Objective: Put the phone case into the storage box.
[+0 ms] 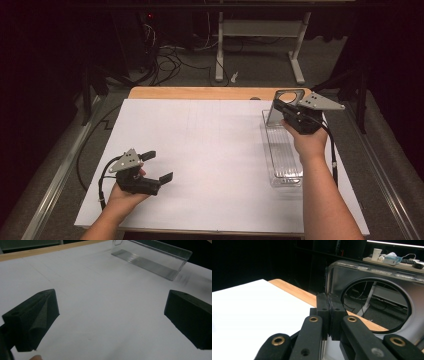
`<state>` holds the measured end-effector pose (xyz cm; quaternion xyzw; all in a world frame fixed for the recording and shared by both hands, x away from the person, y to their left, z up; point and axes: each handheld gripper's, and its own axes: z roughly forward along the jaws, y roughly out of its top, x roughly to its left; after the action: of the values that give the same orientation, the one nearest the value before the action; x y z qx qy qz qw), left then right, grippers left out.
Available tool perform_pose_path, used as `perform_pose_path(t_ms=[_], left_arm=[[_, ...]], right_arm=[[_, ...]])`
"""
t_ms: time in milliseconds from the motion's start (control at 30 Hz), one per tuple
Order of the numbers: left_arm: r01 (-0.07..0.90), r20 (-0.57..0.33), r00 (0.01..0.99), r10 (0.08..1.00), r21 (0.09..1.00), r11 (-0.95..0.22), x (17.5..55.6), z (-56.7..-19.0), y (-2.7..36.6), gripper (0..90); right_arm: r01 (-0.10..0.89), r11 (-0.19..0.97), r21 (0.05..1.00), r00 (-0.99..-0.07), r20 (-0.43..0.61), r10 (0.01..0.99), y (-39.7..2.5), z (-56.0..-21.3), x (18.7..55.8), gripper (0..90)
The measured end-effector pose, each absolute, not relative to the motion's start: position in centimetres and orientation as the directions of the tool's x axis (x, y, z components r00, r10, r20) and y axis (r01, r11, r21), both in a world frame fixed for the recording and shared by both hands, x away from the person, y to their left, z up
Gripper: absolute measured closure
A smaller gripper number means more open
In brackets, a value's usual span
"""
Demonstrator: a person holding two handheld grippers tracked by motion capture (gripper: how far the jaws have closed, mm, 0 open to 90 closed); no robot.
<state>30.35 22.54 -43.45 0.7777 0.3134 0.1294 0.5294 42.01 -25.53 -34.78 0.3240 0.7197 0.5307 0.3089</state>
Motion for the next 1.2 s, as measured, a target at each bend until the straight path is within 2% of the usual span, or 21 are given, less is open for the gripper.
perform_pose_path(t_ms=[600,1200], left_arm=[[0.352,-0.137,0.771,0.622,0.906,-0.237,30.4,-43.4,22.7,0.7],[0.362,-0.147,0.770,0.621,0.902,-0.235,30.4,-43.7,22.8,0.7]], right_arm=[[0.142,0.221,0.965,-0.583,-0.099,0.806,-25.4,-34.6,43.4,90.0],[0.172,0.208,0.963,-0.579,-0.072,0.812,-25.8,-36.3,45.4,90.0]])
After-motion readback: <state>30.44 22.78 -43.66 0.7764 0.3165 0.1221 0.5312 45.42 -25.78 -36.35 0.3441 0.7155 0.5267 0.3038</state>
